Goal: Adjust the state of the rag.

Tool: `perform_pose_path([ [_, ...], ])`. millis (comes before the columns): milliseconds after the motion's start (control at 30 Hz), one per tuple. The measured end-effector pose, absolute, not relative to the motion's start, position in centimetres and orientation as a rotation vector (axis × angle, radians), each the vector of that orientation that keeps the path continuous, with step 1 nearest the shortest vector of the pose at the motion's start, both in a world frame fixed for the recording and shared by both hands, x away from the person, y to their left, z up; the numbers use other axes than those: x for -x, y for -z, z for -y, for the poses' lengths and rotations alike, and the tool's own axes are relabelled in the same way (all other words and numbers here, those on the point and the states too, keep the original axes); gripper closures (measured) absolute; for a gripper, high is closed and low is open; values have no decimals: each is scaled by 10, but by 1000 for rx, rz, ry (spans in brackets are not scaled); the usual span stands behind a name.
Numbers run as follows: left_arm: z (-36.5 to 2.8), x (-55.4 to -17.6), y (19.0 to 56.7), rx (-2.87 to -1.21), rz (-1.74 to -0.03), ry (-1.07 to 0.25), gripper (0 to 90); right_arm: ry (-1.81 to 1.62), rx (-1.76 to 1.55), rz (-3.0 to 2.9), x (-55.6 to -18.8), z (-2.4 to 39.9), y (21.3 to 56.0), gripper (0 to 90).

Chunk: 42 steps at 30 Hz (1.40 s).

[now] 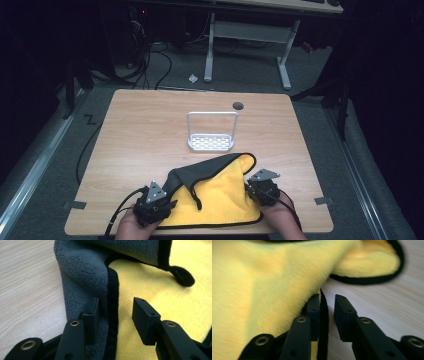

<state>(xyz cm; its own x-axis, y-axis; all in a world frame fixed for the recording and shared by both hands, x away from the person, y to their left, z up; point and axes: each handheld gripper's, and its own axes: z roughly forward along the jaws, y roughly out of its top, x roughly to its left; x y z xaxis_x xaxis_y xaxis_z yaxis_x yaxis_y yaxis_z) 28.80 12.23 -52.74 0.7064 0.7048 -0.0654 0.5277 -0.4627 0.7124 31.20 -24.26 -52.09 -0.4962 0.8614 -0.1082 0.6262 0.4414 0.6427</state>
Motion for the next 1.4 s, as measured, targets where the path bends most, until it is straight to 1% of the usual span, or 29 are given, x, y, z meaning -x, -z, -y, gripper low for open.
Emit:
perform_pose_path([
  [100,-122,-283,527,-2174,-925,-279,593,-717,-1319,-2212,-305,266,521,787],
  [200,-120,-280,527,-2162,-899,-166,641,-738,-1402,-2162,-298,293,521,772],
  [267,-117,-278,525,-2176,-898,-177,650,-733,-1425,-2143,-296,300,521,751],
  [300,-116,-277,524,-2184,-892,-200,649,-737,-1419,-2143,-296,300,521,716],
  [333,-116,-277,523,-2189,-886,-216,644,-741,-1412,-2144,-296,299,521,705],
  [500,-111,-282,513,-2116,-866,-239,573,-833,-1351,-2123,-300,286,507,699],
  [667,-94,-289,504,-2104,-827,-281,500,-884,-1310,-2178,-310,269,501,700],
  [700,-81,-289,500,-2100,-793,-266,492,-874,-1294,-2210,-314,261,503,701],
  [733,-81,-289,500,-2100,-793,-266,474,-874,-1294,-2210,-314,261,503,701],
  [767,-73,-289,499,-2095,-781,-250,474,-872,-1281,-2217,-316,258,504,699],
  [800,-64,-290,499,-2096,-775,-232,437,-872,-1272,-2219,-316,255,509,696],
  [833,-48,-292,502,-2107,-800,-250,430,-875,-1280,-2220,-315,253,512,694],
  [900,-37,-297,507,-2110,-849,-252,421,-859,-1271,-2230,-313,252,516,683],
  [933,-33,-300,510,-2116,-881,-278,441,-849,-1270,-2233,-312,252,518,682],
  [967,-31,-304,512,-2120,-908,-289,495,-840,-1263,-2237,-311,252,520,680],
  [1067,-32,-309,516,-2141,-923,-326,753,-823,-1260,-2247,-310,255,524,680],
  [1100,-32,-309,516,-2141,-923,-326,793,-833,-1263,-2247,-309,256,525,680],
  [1133,-40,-310,509,-2133,-905,-325,811,-834,-1265,-2246,-309,258,525,680],
  [1200,-53,-315,496,-2111,-900,-338,819,-848,-1274,-2247,-308,260,525,679],
  [1233,-53,-315,496,-2111,-900,-338,820,-854,-1277,-2249,-309,261,525,678],
  [1267,-71,-326,481,-2101,-924,-365,819,-856,-1280,-2251,-309,261,525,678],
  [1300,-81,-333,473,-2099,-934,-379,815,-855,-1280,-2251,-309,261,525,678],
  [1367,-102,-351,461,-2093,-968,-436,786,-850,-1273,-2253,-309,261,525,678],
  [1400,-113,-362,457,-2092,-1008,-447,749,-851,-1275,-2254,-309,261,525,678],
])
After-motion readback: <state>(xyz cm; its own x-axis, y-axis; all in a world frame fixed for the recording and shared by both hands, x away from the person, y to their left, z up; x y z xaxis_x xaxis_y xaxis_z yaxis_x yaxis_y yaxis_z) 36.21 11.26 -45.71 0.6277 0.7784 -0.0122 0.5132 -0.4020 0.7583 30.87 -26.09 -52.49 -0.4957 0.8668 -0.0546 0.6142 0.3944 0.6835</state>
